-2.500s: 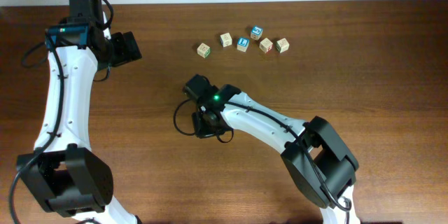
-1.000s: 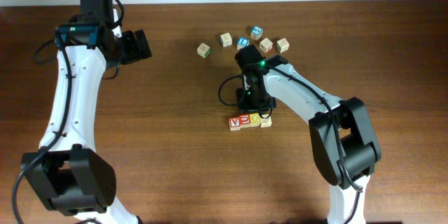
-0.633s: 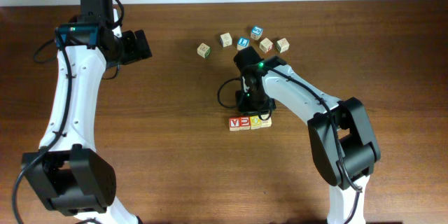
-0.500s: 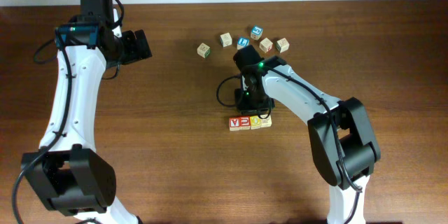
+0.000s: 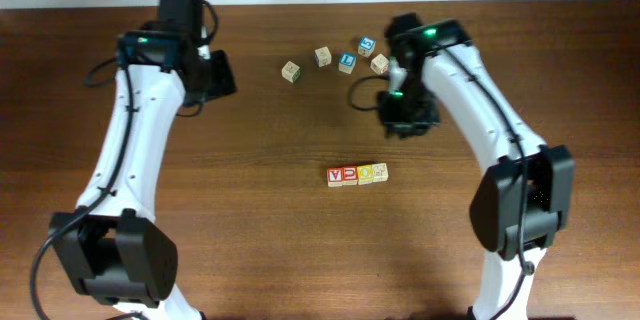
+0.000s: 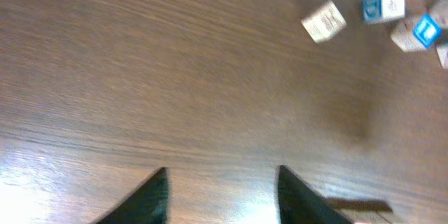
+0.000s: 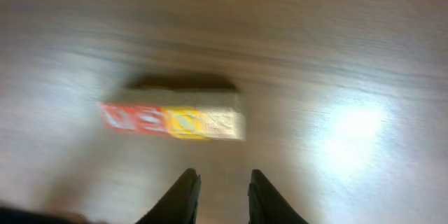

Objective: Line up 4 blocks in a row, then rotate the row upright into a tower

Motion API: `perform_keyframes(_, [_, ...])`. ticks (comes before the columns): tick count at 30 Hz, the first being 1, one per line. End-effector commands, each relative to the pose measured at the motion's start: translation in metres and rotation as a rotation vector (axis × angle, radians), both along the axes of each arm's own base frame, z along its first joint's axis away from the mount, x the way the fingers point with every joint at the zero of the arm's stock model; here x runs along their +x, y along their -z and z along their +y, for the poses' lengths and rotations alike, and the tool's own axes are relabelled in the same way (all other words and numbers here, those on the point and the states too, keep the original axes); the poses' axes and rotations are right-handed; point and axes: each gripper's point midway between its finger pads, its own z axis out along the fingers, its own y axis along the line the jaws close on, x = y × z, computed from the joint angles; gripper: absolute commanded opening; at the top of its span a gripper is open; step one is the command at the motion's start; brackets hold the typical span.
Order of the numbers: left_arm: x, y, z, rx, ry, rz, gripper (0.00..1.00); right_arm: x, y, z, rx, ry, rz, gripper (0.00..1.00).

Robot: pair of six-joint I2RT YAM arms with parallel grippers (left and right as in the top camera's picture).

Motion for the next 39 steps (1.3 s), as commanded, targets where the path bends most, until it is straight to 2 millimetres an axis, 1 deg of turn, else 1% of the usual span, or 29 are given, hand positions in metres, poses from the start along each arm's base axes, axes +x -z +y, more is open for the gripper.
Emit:
perform_keyframes(1, [-0.009,0.014,-0.028,-0.010,0.041,0.052,0.43,-0.016,0.015,-0.030,-0.003,-0.006,0.077,0.25])
perform_keyframes(2, [-0.009,0.018,-0.033,-0.009,0.051,0.060,0.45,-0.022,0.024,-0.035,-0.007,0.005,0.106,0.24])
perform_keyframes(4, [-0.008,0.030,-0.037,-0.008,0.049,0.090,0.49,-0.027,0.039,-0.037,-0.010,0.008,0.121,0.24])
perform_keyframes(5, [-0.008,0.039,-0.037,-0.004,0.049,0.112,0.57,-0.027,0.055,-0.034,-0.008,0.000,0.105,0.24])
perform_keyframes(7, [-0.007,0.047,-0.037,0.000,0.048,0.133,0.60,-0.030,0.073,-0.034,-0.010,-0.001,0.100,0.23])
perform_keyframes(9, [-0.007,0.051,-0.037,0.001,0.048,0.141,0.61,-0.034,0.089,-0.034,-0.009,-0.001,0.095,0.16])
perform_keyframes(10, [-0.007,0.052,-0.037,0.002,0.048,0.143,0.62,-0.034,0.096,-0.034,-0.007,-0.002,0.082,0.09])
perform_keyframes(11, [-0.006,0.053,-0.037,0.002,0.048,0.143,0.62,-0.032,0.102,-0.033,-0.004,-0.005,0.067,0.05])
perform_keyframes(12, [-0.005,0.054,-0.037,0.002,0.048,0.141,0.63,-0.031,0.105,-0.029,0.002,-0.012,0.055,0.05])
perform_keyframes(15, [-0.003,0.054,-0.037,0.001,0.048,0.136,0.64,-0.033,0.109,-0.016,0.009,-0.048,0.041,0.04])
perform_keyframes(19, [-0.002,0.054,-0.037,0.003,0.048,0.130,0.65,-0.031,0.110,0.011,0.044,-0.098,0.004,0.04])
perform_keyframes(22, [-0.001,0.054,-0.037,0.003,0.048,0.128,0.65,-0.032,0.111,0.023,0.045,-0.117,-0.008,0.05])
perform_keyframes(29, [-0.001,0.054,-0.037,0.003,0.048,0.128,0.66,-0.046,0.110,0.048,0.046,-0.121,0.015,0.04])
perform_keyframes(32, [-0.001,0.054,-0.037,0.002,0.048,0.129,0.66,-0.050,0.110,0.055,0.049,-0.119,0.022,0.04])
perform_keyframes(35, [-0.002,0.054,-0.037,0.002,0.048,0.130,0.66,-0.055,0.107,0.065,0.098,-0.111,0.043,0.04])
perform_keyframes(39, [-0.003,0.054,-0.037,0.004,0.047,0.137,0.66,-0.057,0.107,0.068,0.096,-0.080,0.055,0.04])
